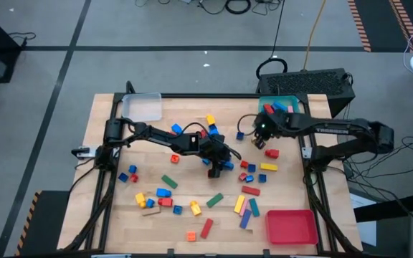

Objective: Sort blocks by size
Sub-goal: Put the light blue block into the blue bin, then put the yellow block into the blue bin

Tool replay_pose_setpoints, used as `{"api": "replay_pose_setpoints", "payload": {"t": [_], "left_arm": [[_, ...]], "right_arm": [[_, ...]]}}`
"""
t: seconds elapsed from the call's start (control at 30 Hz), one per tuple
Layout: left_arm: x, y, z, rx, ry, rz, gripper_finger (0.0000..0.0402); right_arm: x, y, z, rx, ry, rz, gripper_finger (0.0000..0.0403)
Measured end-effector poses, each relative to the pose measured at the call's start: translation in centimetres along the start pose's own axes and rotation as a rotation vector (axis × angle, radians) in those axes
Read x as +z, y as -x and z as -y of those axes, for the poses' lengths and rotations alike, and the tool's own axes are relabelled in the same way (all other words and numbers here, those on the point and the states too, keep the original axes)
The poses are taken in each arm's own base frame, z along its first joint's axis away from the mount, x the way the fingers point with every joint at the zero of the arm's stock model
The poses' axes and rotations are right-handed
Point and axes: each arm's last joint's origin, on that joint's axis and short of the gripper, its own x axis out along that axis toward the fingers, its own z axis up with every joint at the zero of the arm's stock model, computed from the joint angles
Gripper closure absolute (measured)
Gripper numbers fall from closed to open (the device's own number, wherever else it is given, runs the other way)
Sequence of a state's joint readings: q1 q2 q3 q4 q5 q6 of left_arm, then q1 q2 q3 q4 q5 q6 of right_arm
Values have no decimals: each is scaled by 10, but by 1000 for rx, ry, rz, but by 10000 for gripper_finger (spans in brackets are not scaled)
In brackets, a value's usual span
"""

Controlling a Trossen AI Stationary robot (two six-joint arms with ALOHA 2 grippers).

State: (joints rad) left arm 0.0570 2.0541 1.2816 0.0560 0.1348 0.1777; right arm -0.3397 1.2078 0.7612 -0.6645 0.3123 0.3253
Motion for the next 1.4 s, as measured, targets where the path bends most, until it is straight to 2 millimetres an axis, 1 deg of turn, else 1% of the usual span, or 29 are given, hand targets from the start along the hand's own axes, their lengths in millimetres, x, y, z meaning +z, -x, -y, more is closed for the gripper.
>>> {"api": "replay_pose_setpoints", "payload": {"t": [0.17,0.3,0.5,0.67,0.77,0.83,0.9,1.1,1.17,1.4], "left_arm": [[-1,0,0,-1,14,-13,164],[-2,0,0,-2,15,-17,164],[-2,0,0,-3,15,-21,164],[-2,0,0,-2,16,-20,164],[-2,0,1,-3,17,-22,164],[-3,0,1,-6,17,-29,164],[-4,0,2,-8,19,-41,164],[-4,0,2,-8,19,-43,164],[-4,0,2,-8,19,-43,164],[-4,0,2,-9,19,-47,164]], "right_arm": [[4,2,20,-87,-109,33,322],[7,1,38,-225,-171,58,322],[8,-5,69,-328,-285,20,322],[12,-15,96,-391,-344,13,322],[13,-25,109,-371,-377,-17,322],[10,-33,115,-357,-396,-69,322],[7,-41,118,-358,-395,-121,322],[6,-50,117,-357,-394,-150,313],[7,-50,117,-358,-391,-150,301],[6,-50,117,-360,-394,-152,234]]}}
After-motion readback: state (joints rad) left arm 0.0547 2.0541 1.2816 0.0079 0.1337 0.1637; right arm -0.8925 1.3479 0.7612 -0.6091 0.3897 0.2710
